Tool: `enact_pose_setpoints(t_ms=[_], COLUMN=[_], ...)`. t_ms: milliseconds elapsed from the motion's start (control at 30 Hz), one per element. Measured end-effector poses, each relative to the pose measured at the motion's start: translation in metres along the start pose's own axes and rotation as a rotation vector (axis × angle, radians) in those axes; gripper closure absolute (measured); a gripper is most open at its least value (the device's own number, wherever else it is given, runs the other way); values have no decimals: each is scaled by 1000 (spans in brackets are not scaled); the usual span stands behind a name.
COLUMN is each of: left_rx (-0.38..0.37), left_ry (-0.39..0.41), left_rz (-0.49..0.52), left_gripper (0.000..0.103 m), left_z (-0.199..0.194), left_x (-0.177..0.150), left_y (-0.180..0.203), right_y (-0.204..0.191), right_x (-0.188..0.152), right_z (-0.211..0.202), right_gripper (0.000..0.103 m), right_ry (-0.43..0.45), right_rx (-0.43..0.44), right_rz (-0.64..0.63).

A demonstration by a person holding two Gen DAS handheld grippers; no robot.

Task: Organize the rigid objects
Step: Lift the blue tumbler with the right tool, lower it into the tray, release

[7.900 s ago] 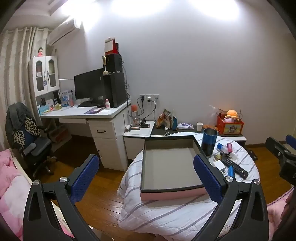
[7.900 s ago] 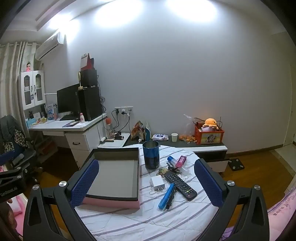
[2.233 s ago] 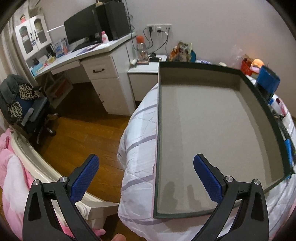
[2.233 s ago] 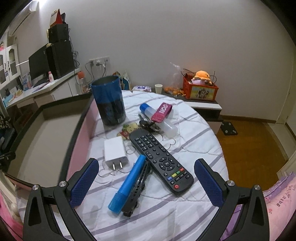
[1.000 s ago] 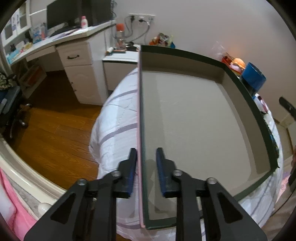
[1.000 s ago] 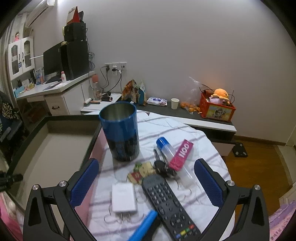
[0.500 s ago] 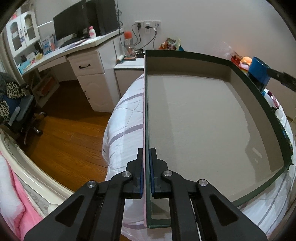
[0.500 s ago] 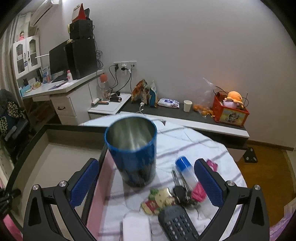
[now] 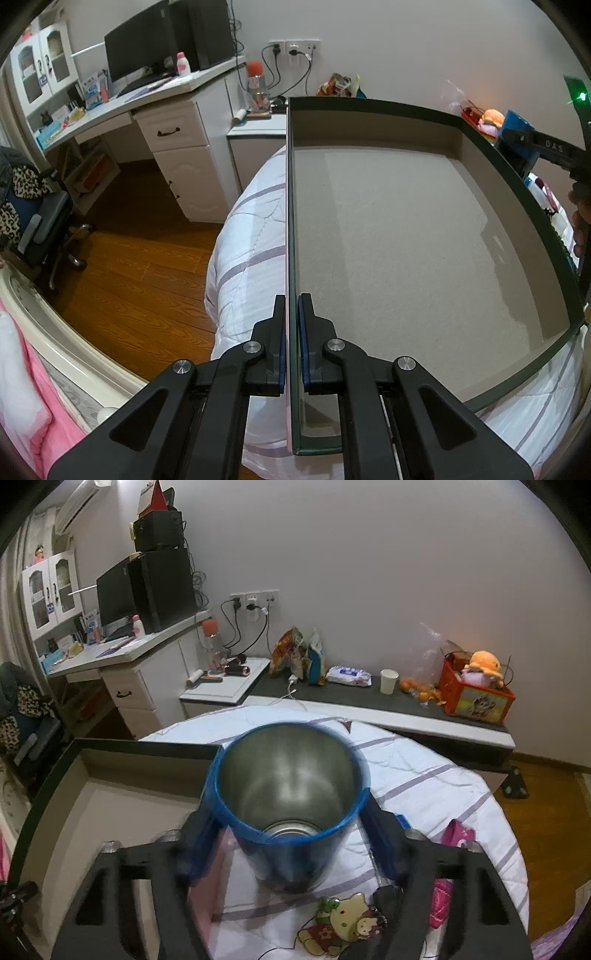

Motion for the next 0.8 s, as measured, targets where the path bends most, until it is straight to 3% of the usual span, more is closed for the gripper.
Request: enact_pose_setpoints(t_ms=[167,400,600,700,800], left_rx=[-2,-1,-9,-12,-17], left_ry=[1,2,-3,-2,-1], left_rz=[-2,-3,-7,-9,-11], left_gripper=[98,98,98,98,98], left_z=[0,0,1,2,3], left_x=[0,-1,0,1,1], left_y=[-1,-1,-2,-1,-1], right_y=[-3,-30,-86,-120,-141], right_x=[-1,6,-1,-18,-32], right_z=[-20,-77,-115,-111,-98], right_gripper=[35,35,35,35,35], right_ry=[33,159,162,110,64], right_rx=[-30,-63,132,243,282], right_rz=[-28,-106,-176,-213,-246])
Point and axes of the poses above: each gripper's, at about its wrist camera, not at the fingertips, and z roughly the way its jaws point, y to its right, x to its top, the point moved 2 cm from there along z, roughly the way its jaws point, and after that the axes turned 2 degrees about y, right-handed, at the moved point
